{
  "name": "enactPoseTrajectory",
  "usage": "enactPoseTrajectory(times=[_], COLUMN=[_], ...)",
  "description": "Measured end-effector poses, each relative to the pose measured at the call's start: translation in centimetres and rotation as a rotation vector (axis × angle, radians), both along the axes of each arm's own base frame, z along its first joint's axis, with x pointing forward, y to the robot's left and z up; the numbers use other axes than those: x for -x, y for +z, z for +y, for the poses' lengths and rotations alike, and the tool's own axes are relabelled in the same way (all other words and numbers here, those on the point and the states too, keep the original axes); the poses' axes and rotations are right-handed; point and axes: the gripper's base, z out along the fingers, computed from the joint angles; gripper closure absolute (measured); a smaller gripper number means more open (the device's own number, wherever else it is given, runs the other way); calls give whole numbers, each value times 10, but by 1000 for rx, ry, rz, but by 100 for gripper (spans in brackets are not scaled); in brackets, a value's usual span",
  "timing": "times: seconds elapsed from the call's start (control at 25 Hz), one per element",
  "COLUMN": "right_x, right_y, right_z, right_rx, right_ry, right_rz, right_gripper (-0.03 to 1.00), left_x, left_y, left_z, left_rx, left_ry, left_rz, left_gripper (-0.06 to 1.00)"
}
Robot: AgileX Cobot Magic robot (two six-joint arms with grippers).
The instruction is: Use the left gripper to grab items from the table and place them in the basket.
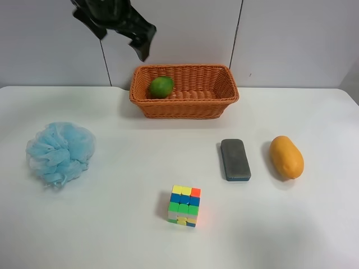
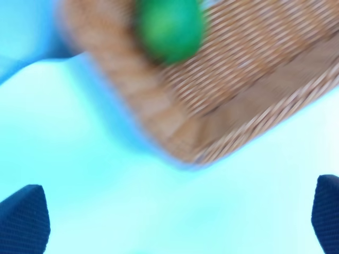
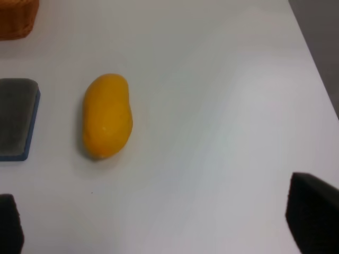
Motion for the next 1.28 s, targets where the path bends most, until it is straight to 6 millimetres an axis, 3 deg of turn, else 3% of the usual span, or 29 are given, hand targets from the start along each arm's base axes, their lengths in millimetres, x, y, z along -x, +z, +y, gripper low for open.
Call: enactPoseTrajectory(times=[0.28,0.4,0.52,0.64,0.68,0.72,1.0,1.12,1.28], right_x=[0,0,0,0,0,0,0,0,0], right_y=[0,0,0,0,0,0,0,0,0], right_z=[0,0,0,0,0,0,0,0,0], right_rx=[0,0,0,0,0,0,0,0,0], right_ry=[0,0,0,0,0,0,0,0,0], right_rz=[0,0,0,0,0,0,0,0,0], right_gripper=[-3,-3,-3,-3,-3,-3,-3,-3,-3], left_x=[74,117,161,190,217,232,309,334,362], left_y=[103,128,136,133,126,121,78,56,23], left_z=[55,83,112,133,151,160,214,224,222], left_rx=[35,85,132,153,176,191,255,269,282], left_ry=[76,131,202,250,290,312,501,620,713], left_rz=[-235,-307,-360,-388,-412,-426,-496,-499,-487], left_gripper=[-5,-5,-5,-5,-5,-5,-5,-5,-5])
